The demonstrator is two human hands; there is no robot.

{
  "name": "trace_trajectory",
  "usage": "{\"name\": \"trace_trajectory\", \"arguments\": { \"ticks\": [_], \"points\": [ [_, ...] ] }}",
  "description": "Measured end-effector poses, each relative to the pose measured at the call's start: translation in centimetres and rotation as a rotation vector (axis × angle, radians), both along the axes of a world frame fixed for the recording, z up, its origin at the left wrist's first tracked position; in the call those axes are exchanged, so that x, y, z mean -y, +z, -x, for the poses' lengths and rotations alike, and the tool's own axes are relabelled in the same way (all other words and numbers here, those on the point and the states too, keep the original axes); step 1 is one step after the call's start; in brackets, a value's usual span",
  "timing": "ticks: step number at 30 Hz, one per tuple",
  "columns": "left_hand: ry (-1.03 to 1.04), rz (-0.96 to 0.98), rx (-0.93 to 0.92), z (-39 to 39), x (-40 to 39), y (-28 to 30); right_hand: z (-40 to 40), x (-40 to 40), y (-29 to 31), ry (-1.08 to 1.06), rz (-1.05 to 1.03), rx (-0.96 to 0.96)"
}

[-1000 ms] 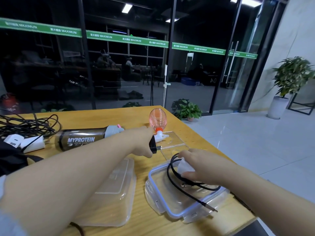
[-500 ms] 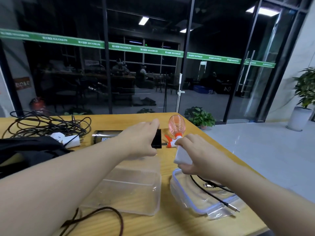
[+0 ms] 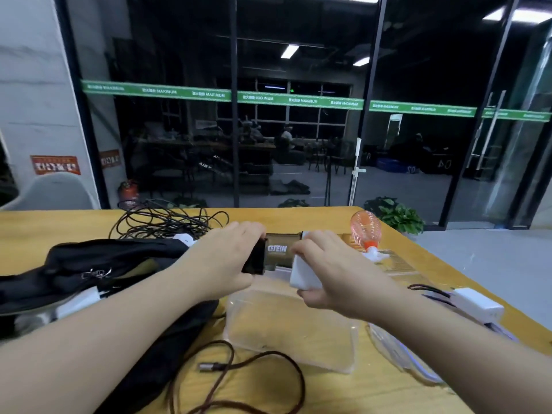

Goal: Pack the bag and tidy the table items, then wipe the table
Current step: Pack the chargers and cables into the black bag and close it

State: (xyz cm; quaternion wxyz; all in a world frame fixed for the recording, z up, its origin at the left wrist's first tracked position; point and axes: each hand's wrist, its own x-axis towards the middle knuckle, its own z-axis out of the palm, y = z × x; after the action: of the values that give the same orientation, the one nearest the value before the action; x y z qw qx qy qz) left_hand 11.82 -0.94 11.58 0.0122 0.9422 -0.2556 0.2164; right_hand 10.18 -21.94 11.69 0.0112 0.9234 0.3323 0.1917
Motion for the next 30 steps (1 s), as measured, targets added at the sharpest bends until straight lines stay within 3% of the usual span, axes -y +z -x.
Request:
{"name": "trace_trajectory", "arguments": {
  "ticks": [5,15,20,30],
  "points": [
    [0.052,-0.051,0.040,1.9,-5.9,-1.2,0.3,-4.7,-0.2,0.090,-0.012,-0.038],
    [0.318,-0.010,-0.093,6.0,-15.6,-3.8,-0.4,-12.4,-2.2,0.271,-0.029,-0.060],
    [0.416,0.018,-0.129,7.2,-18.5,-4.6,-0.1,-15.8,-2.8,0.328,-0.052,-0.166],
    [0.482,-0.084,-0.217,7.8,-19.8,-6.9,-1.0,-21.1,-5.3,0.344,0.022,-0.189]
  ]
}}
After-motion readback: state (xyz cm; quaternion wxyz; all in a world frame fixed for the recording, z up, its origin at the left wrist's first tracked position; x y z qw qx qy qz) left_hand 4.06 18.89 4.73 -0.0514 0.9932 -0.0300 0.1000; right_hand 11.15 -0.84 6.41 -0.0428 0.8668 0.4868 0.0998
